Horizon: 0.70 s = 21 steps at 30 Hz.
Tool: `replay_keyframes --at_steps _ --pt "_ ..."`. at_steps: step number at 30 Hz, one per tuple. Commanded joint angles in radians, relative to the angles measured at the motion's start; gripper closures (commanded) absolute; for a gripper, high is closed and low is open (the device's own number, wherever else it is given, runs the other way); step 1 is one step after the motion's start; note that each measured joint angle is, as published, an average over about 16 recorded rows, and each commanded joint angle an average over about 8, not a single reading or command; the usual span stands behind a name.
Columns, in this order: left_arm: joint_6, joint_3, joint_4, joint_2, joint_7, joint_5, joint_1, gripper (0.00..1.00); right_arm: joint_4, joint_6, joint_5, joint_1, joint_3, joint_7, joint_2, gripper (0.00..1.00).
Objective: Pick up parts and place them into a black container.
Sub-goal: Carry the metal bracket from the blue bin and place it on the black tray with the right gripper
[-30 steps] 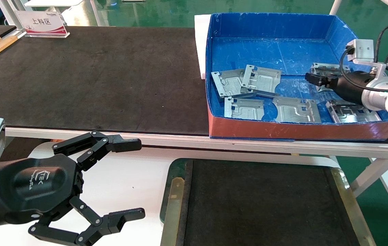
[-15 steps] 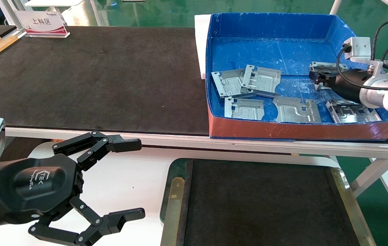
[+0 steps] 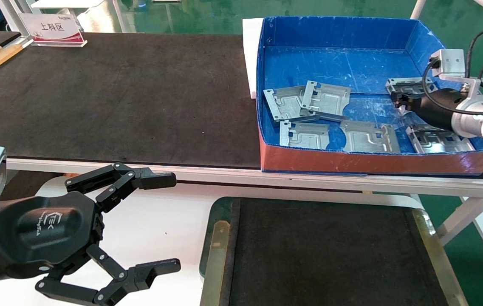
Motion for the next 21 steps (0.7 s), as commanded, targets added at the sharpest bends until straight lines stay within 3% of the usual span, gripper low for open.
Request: replay_keyframes --at_steps 1,8,13,17,21 --pt "0.000 0.000 0.000 0.000 0.000 0.000 0.000 0.00 0.001 -0.002 -0.002 -0.001 -0.001 0.000 0.002 1.00" --pt "0.000 0.000 0.000 0.000 0.000 0.000 0.000 0.00 0.031 -0.038 -0.007 0.028 -0.005 -0.030 0.019 1.00" --pt "0.000 0.000 0.000 0.000 0.000 0.000 0.000 0.00 0.055 -0.104 -0.007 0.054 -0.005 -0.063 0.038 1.00" --pt "0.000 0.000 0.000 0.000 0.000 0.000 0.000 0.00 0.080 -0.208 0.000 0.074 -0.003 -0.099 0.066 1.00" --pt "0.000 0.000 0.000 0.000 0.000 0.000 0.000 0.00 0.115 -0.374 0.014 0.092 0.003 -0.148 0.112 1.00"
